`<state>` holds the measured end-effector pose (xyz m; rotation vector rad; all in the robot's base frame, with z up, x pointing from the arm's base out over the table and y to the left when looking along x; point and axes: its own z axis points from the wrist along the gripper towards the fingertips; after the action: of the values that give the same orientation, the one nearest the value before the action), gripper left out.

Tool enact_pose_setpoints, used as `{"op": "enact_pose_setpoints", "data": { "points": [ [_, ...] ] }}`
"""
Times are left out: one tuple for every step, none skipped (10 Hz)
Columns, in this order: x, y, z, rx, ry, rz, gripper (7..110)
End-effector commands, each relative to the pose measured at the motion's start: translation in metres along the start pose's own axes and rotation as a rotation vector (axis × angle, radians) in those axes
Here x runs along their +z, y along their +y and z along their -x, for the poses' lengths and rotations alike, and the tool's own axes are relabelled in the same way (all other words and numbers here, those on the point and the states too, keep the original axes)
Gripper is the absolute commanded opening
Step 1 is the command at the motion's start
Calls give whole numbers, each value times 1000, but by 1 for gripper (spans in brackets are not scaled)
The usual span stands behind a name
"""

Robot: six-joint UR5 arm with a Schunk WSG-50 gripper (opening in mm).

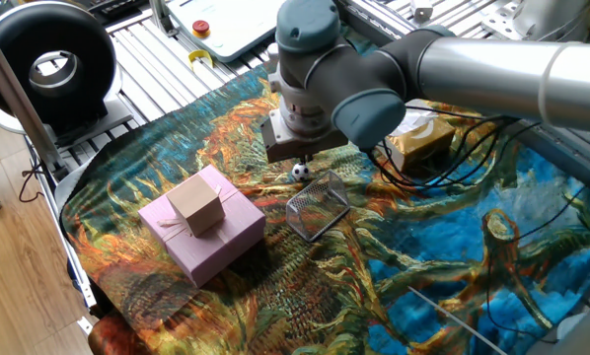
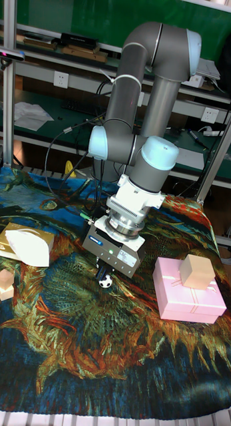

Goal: Push the soccer ball into the goal

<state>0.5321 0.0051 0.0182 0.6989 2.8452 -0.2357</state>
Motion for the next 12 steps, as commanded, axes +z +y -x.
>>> {"op": "enact_pose_setpoints", "data": {
  "points": [
    [-2,-4,-8,24,-1,-1,7],
    [-2,-4,-9,27,-3,-2,7],
    [-3,-5,-10,26,-6,-5,7],
    [-3,-7,-11,25,-10,-12,7],
    [-4,-9,-11,26,-12,-16,7],
    [-7,-11,-12,27,-17,-20,7],
    [-9,-14,-12,26,-19,-31,7],
    [-9,-13,-11,24,-21,-28,7],
    [-9,-12,-7,13,-17,-28,7],
    [-11,-11,0,-2,-6,-33,7],
    [-14,-10,11,-27,3,-34,7],
    [-17,-9,25,-52,22,-28,7]
  ]
}}
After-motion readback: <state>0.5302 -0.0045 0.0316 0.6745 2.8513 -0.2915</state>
